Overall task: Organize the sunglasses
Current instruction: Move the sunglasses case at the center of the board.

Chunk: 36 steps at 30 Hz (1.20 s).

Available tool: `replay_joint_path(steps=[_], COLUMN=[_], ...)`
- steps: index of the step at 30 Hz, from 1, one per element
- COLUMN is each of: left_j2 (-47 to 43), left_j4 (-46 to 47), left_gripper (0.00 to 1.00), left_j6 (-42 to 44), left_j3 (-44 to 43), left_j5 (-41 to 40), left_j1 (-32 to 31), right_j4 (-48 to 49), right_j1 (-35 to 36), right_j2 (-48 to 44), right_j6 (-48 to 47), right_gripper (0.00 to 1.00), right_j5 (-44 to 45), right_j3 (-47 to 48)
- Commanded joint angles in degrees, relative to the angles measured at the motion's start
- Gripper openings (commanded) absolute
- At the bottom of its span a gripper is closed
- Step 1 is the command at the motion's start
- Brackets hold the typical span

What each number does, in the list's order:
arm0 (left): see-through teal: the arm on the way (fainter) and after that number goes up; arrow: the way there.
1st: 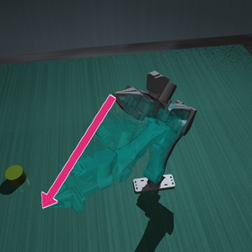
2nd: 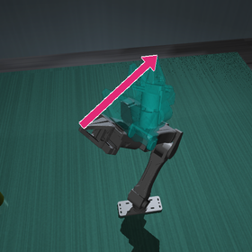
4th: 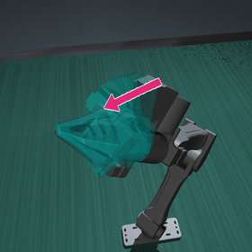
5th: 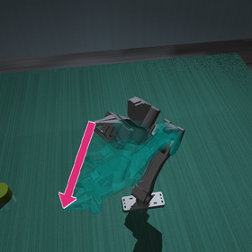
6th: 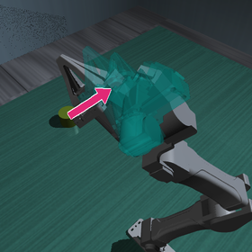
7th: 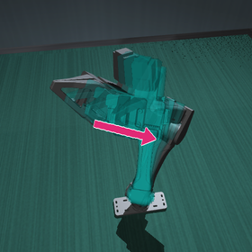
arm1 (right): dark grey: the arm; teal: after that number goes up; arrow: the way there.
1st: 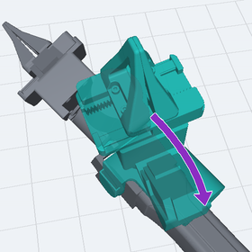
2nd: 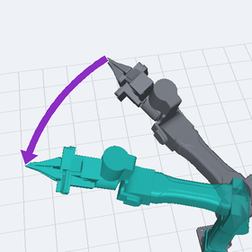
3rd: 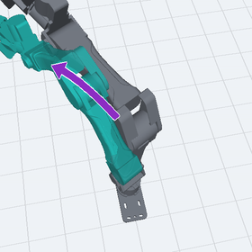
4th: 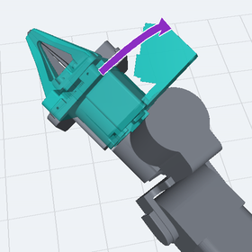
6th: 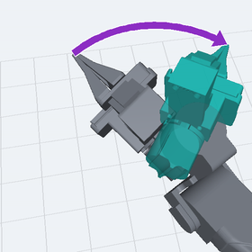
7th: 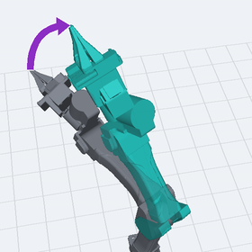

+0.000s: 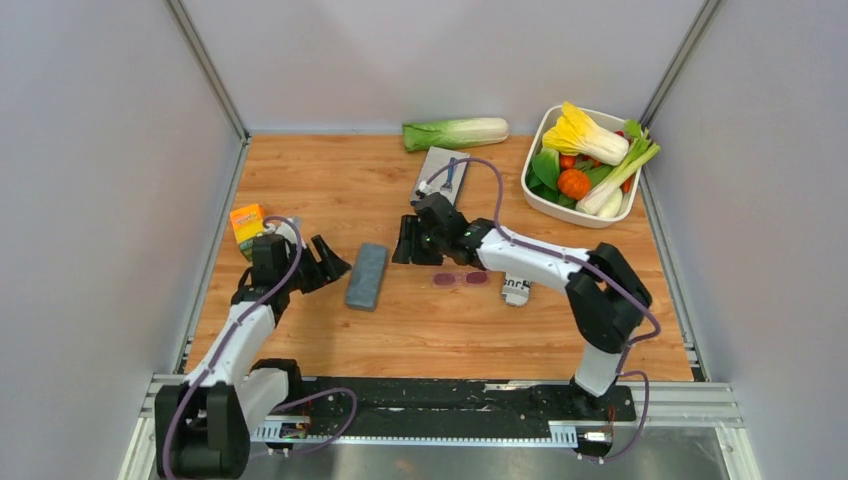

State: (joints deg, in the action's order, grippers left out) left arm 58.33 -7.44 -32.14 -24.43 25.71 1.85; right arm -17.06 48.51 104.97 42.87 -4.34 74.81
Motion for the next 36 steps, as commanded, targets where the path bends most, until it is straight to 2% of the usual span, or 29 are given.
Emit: replay_joint_path(steps=[1,4,6,7,8,12,15,23,34,35,36], left_j2=[-9.0,-8.9,-5.8,-3.2,-2.1,7.0,12.0,17.7,25.7,26.0,26.4], left_j4=[-8.4,-12.5,-14.2,-14.5,-14.9,-15.9,-16.3,-14.6,-14.1,-14.5,-15.1], left_gripper=[0.76,0.77,0.78,0.91,0.91,0.91,0.91,0.91,0.91,0.88,0.79], left_j6=[2.3,4.1,6.4,9.1,9.5,11.9,13.0,14.1,16.2,15.5,15.2], left_j3=[-4.2,-8.2,-10.9,-11.6,-13.1,-16.5,-18.5,-20.7,-23.2,-23.6,-23.7], left_j5=[-13.4,-20.8,-22.7,-22.4,-23.4,-24.4,-30.8,-31.9,-33.5,-34.4,-36.5], left_j1=[-8.5,-16.7,-20.0,-21.2,-22.4,-24.0,-26.6,-29.8,-31.6,-31.6,-31.6], right_j4=[1.4,3.2,3.9,4.0,4.1,3.9,4.2,4.5,6.0,6.2,6.2], right_j1=[-2.7,-5.1,-6.8,-7.6,-8.5,-11.8,-13.3,-16.9,-19.9,-20.0,-20.1], right_j2=[-10.7,-17.4,-22.2,-24.3,-26.0,-31.0,-33.7,-36.6,-34.9,-34.8,-34.6], right_j6=[-3.8,-5.0,-6.0,-6.4,-7.0,-7.9,-8.8,-9.5,-9.3,-9.1,-9.0], right_gripper=[0.61,0.9,1.0,1.0,1.0,1.0,1.0,1.0,1.0,1.0,1.0], right_j5=[4.3,6.3,6.6,6.4,5.9,2.5,0.2,-3.5,-8.0,-8.3,-8.5], right_j3=[-6.8,-12.5,-15.2,-16.3,-17.2,-19.8,-21.8,-24.8,-25.7,-25.7,-25.8])
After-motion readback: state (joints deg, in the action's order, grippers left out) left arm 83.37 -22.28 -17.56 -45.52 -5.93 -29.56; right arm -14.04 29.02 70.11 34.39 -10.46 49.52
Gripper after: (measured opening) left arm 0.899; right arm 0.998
